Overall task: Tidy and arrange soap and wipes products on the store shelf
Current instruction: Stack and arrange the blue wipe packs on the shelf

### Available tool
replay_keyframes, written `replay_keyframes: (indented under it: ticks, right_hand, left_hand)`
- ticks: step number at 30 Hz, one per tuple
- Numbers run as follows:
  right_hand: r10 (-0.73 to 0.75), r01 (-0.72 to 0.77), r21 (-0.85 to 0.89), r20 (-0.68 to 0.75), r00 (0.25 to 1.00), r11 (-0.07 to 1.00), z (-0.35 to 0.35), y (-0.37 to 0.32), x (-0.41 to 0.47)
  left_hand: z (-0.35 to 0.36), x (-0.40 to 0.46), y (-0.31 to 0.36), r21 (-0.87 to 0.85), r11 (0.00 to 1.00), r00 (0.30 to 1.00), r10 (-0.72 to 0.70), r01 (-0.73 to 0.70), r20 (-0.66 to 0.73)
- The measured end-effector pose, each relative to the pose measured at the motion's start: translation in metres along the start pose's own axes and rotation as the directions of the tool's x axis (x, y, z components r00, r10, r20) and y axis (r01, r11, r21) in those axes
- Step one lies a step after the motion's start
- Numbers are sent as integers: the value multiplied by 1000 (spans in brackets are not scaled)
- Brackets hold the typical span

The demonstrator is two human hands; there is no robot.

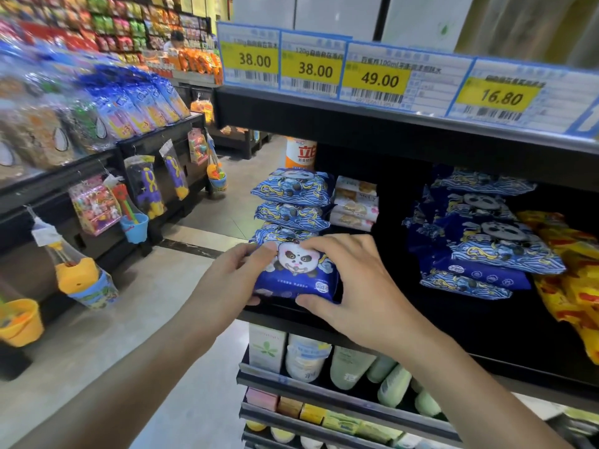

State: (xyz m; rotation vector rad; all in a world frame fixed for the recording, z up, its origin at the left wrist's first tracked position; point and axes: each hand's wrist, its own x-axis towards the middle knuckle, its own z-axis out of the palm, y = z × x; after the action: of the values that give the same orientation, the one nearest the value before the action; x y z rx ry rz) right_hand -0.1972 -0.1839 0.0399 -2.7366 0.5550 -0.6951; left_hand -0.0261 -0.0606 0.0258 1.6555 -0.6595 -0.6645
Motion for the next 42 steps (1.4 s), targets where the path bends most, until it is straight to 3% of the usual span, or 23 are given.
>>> replay_keyframes:
  ticks: [3,5,8,10,15,21,25,29,32,36,39,42]
  right_hand:
    - [34,-34,6,2,999,999,16,2,12]
    - [51,-51,0,-5,999,999,25,3,18]
    - [68,-68,-17,-15,998,998,38,6,22]
    - [83,-84,-20,-27,996,996,44,8,21]
    - [54,-62,-100,-80,995,993,45,3,19]
    - [67,-76,-74,-124,990,994,0,14,-8]
    - [-8,-104,-274,-377,926,956,-51,38,-44]
    - [2,-291,-440,-549,836,849,-95,77,-77]
    - [122,-387,-447,-514,849,807,-118,101,-89]
    - [336,-432,-349,-303,892,832,-130,125,-91]
    - [320,-387,-206,-293,901,899,-132,137,-90]
    - [264,-343,-181,-353,898,922,-131,139,-91]
  left_hand:
    - [-13,-4,-6,225,960,969,203,-168,-142]
    - [-21,-8,-14,320,905,925,343,-279,-164]
    - [-24,-17,-23,490,753,837,541,-439,-79]
    - [-23,-21,-28,541,674,802,598,-503,1]
    - [-7,-24,-42,526,615,785,590,-587,187]
    - [20,-24,-40,521,569,754,601,-636,264]
    - [56,-30,-25,429,560,702,621,-709,349]
    - [102,-24,-10,406,501,644,627,-764,438]
    - [127,-12,-13,452,476,654,597,-755,464]
    - [138,-6,-23,517,443,675,572,-732,465]
    - [137,-8,-26,543,432,684,572,-720,451]
    - [137,-7,-26,546,459,707,550,-701,445]
